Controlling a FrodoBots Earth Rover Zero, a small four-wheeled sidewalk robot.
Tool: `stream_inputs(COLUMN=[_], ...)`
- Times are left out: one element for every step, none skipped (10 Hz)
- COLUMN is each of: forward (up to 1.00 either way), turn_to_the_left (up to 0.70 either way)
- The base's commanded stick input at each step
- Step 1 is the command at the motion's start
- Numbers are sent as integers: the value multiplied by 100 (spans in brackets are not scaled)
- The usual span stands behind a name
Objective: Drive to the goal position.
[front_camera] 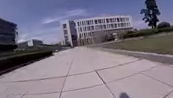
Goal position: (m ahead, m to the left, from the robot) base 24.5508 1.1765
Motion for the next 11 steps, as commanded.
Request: stream_inputs(forward=[70, 70, 70, 70, 70, 70, 70, 70, 70, 70, 70], turn_to_the_left=[0, 0, 0, 0, 0, 0, 0, 0, 0, 0, 0])
